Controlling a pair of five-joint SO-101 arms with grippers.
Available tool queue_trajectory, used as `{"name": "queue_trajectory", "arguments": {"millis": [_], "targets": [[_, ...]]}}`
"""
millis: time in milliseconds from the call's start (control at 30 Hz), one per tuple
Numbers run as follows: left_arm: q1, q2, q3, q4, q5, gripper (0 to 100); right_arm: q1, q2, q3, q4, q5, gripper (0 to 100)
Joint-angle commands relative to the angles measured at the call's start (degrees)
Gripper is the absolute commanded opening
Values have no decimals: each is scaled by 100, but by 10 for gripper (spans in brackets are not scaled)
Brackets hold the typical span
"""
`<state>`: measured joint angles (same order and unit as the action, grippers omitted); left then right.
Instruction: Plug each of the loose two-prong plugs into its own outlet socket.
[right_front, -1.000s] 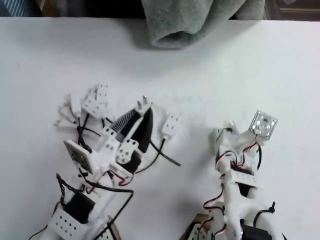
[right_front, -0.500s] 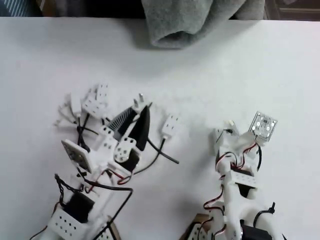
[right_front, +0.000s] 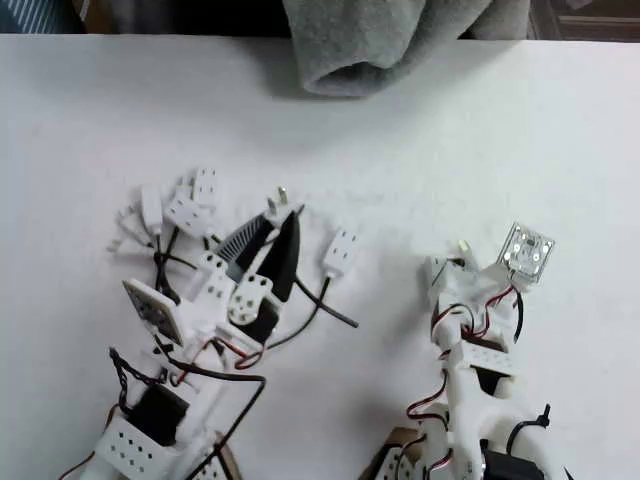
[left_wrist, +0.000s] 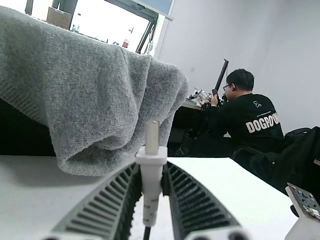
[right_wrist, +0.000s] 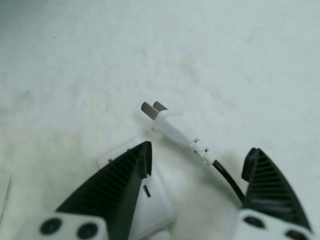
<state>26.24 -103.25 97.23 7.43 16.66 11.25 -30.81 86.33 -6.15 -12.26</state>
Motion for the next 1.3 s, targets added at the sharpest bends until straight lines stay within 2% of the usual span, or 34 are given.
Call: {"name": "queue_trajectory", "arguments": {"millis": [0, 1267], "targets": [[-92, -57, -18, 18, 44, 24, -31, -75, 0, -84, -44, 292], [-163, -57, -18, 18, 44, 24, -31, -75, 0, -84, -44, 292]]}}
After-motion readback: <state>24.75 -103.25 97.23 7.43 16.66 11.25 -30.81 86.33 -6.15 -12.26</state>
